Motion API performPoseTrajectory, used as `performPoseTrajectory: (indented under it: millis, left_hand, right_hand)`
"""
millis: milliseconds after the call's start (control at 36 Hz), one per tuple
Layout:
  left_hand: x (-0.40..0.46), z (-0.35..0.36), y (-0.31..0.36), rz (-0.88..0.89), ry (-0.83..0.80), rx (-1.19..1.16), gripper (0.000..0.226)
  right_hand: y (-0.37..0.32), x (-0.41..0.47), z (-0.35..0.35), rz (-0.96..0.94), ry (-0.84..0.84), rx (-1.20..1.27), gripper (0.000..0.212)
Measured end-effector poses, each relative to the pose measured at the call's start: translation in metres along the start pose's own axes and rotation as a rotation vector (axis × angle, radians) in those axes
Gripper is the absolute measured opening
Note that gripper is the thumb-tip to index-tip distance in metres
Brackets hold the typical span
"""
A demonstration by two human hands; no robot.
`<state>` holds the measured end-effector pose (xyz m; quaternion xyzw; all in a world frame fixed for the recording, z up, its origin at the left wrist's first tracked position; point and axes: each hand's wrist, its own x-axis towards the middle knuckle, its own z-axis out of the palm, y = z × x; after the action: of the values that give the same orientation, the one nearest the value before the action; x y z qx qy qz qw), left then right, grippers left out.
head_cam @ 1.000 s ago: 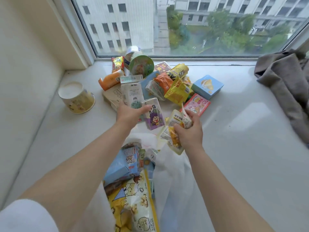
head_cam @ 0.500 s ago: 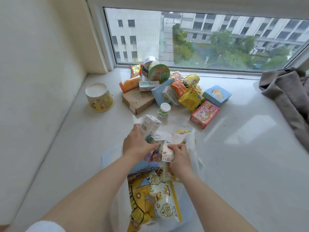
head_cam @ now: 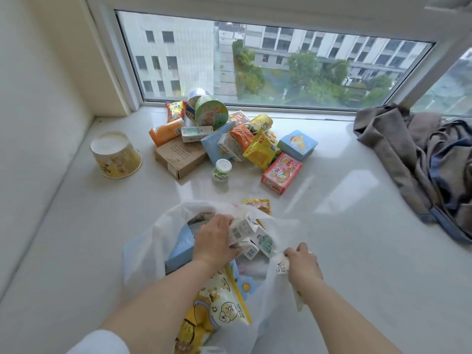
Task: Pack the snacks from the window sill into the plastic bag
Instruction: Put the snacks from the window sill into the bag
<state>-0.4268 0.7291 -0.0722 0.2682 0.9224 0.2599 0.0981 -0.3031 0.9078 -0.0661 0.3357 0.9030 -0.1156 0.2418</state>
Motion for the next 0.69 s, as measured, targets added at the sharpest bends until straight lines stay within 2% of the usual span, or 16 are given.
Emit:
performPoseTrajectory:
  millis: [111,167,222,389,528,611,694]
  left_hand:
    - [-0.001,0.003,-0.011,0.259,-0.151,0.303,0.045]
    - [-0.002,0.007,-0.011,0.311,-0.301,0.461,0.047]
    - [-0.003,0.011,-0.009,0.302,-0.369,0.519,0.051]
    - [-0.007,0.009,-0.011,0.270,-0.476,0.489,0.053]
    - [-0.028,0.008,-0.024,0.280,-0.529,0.410,0.070]
    - [-0.040,0.006,-0.030,0.270,-0.565,0.340,0.065]
    - [-0.038,-0.002,-0.024,0.200,-0.609,0.213,0.049]
  right_hand:
    - [0.007,0.006,-0.007,0.007,0.031,0.163,0.053]
    - [0.008,0.009,-0.012,0.036,0.047,0.278,0.053]
    - [0.008,0.014,-0.017,0.069,0.065,0.414,0.054]
    - [-0.015,0.026,-0.036,0.044,0.156,0.711,0.057]
    - [-0.043,0.031,-0.050,-0.103,0.206,0.738,0.056]
    - [-0.059,0.035,-0.067,-0.185,0.285,0.797,0.055]
    - [-0.079,0.040,-0.077,-0.202,0.342,0.924,0.056]
